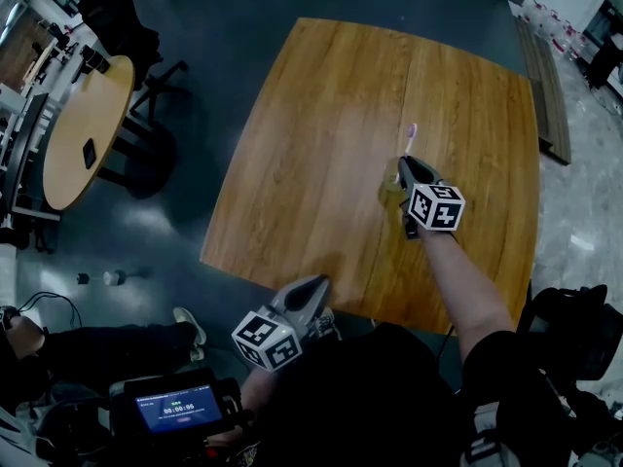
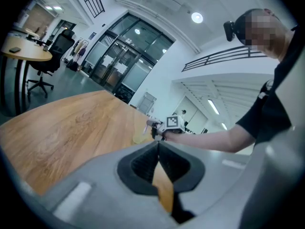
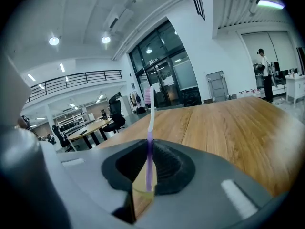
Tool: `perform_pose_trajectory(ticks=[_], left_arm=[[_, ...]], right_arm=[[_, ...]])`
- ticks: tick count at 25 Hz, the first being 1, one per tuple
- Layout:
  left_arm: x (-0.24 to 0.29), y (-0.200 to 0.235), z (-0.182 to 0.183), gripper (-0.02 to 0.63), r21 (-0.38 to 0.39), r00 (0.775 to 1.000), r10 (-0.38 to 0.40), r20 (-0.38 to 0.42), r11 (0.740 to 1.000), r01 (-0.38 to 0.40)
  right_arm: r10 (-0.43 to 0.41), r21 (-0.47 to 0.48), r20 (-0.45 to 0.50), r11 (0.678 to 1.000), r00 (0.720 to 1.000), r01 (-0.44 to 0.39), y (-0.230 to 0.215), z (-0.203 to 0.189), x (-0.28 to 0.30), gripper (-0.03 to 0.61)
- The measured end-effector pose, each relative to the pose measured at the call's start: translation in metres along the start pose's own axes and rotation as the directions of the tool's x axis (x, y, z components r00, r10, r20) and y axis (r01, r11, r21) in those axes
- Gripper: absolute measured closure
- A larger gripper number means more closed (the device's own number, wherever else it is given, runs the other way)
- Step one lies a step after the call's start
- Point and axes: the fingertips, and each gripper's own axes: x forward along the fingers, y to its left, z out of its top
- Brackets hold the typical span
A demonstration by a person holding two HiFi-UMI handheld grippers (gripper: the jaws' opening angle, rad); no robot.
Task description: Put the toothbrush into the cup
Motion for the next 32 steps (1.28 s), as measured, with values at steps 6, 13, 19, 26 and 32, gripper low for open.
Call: perform_pose_trajectory(ticks=[6,13,19,26,32], left_arm=[[0.001,0.0,0.001,0.611,-0.004,1.0,-0.006,0.006,1.0,0.006],[0.003,-0.002,0.001,0.611,-0.005,1.0,-0.013,0.01,1.0,0.013],[0.002,-0.005,0.0,0.611,-0.002,1.0,-0.023,0.011,1.0,0.023],[0.001,-0.003,0.002,0.611,0.003,1.0,-0.024,0.015,1.0,0.024],[0.0,-0.009,0.006,0.611,0.02,0.999,-0.042,0.019,0.999,0.042]], right_arm=[[0.012,-0.014,-0.06,1.0,0.998,-0.013,0.002,-0.015,0.0,0.534],[0.031,-0.053,-0.145,0.998,0.989,-0.039,0.006,-0.024,0.004,0.534],[0.035,-0.053,-0.204,0.997,0.978,-0.047,0.007,-0.032,0.006,0.517],[0.023,-0.026,-0.188,0.999,0.982,-0.028,0.004,-0.027,0.006,0.525],[0.024,0.016,-0.117,1.0,0.993,-0.022,0.005,-0.01,-0.016,0.572]])
